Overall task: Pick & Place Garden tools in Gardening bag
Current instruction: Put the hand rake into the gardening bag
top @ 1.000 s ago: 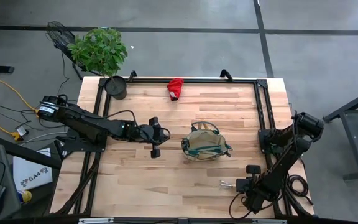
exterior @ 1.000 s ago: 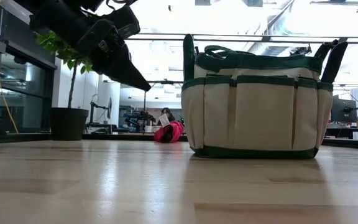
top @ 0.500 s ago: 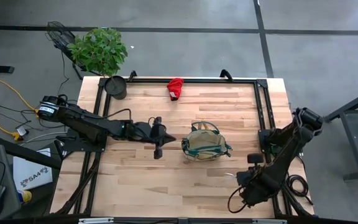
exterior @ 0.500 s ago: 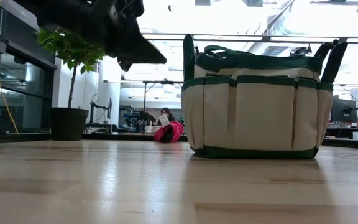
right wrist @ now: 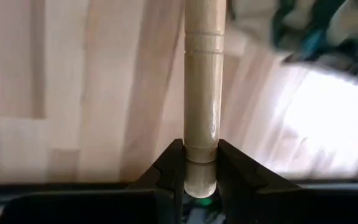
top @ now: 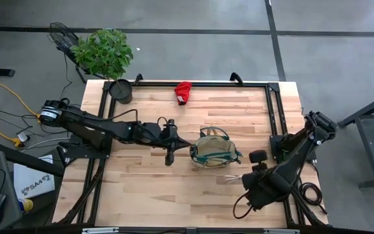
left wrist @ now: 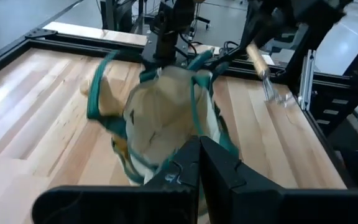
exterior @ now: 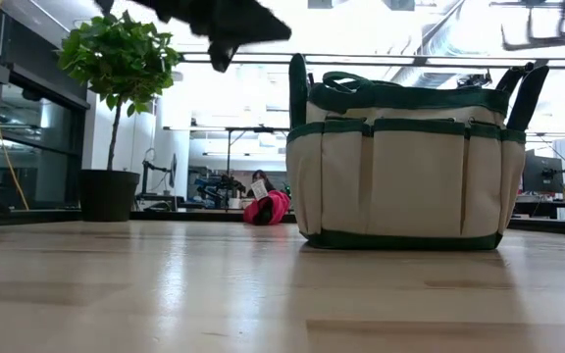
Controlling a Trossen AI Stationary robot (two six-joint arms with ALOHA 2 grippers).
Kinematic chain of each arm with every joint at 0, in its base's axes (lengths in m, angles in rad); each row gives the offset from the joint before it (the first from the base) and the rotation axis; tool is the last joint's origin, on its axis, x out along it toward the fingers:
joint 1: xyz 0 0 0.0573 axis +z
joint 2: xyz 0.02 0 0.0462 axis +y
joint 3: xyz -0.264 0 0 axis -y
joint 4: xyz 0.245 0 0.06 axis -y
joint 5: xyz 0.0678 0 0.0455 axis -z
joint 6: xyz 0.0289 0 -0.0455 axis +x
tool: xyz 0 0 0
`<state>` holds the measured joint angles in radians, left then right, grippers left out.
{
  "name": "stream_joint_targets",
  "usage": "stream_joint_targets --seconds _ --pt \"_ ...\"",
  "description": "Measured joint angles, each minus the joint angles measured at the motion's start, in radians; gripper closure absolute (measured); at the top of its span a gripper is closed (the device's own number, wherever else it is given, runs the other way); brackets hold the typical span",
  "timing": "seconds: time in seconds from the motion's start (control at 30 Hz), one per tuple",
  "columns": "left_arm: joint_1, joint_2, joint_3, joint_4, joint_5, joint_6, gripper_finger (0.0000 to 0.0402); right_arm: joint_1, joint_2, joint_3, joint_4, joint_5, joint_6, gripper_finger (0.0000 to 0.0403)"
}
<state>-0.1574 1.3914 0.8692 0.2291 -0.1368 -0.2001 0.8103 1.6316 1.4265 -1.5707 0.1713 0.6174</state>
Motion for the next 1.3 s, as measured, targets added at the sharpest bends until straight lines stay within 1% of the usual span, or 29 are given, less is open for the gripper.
stream_joint_targets --seconds 0.17,0.33,0.47,0.57,0.8,0.87,0.93,1.0,1.07,1.17,1.3 --pt "0.0 0.0 0.109 -0.111 0.017 0.0 0.0398 -0.054 0.004 0.023 0.0 0.113 -0.115 0.0345" --pt "0.0 0.0 0.162 -0.117 0.042 0.016 0.0398 -0.114 0.004 0.023 -0.001 0.25 -0.262 0.0345" --pt "0.0 0.0 0.187 -0.119 0.042 0.019 0.0388 -0.165 0.004 0.023 0.0 0.395 -0.385 0.0345" --pt "0.0 0.0 0.2 -0.121 0.042 0.019 0.0356 -0.195 0.004 0.023 0.0 0.495 -0.472 0.0345" --pt "0.0 0.004 0.259 -0.12 -0.023 0.012 0.0236 -0.251 0.004 0.022 0.017 0.752 -0.674 0.0345" --pt "0.0 0.017 0.293 -0.119 -0.031 0.011 0.0209 -0.263 0.004 0.022 0.053 0.823 -0.762 0.0345" --pt "0.0 0.039 0.334 -0.133 -0.03 0.011 0.0189 -0.275 0.004 0.022 0.104 0.888 -0.868 0.0345" --pt "0.0 0.066 0.379 -0.146 -0.03 0.012 0.0178 -0.285 0.004 0.022 0.172 0.941 -0.973 0.0345" --pt "0.0 0.097 0.427 -0.199 -0.04 0.011 0.0175 -0.295 0.004 0.022 0.243 0.98 -1.069 0.0345" --pt "0.0 0.142 0.485 -0.306 -0.085 0.011 0.0176 -0.308 0.004 0.022 0.341 1.036 -1.202 0.0345" --pt "0.001 0.196 0.534 -0.364 -0.114 0.011 0.0181 -0.317 0.004 0.022 0.476 1.078 -1.367 0.0345"
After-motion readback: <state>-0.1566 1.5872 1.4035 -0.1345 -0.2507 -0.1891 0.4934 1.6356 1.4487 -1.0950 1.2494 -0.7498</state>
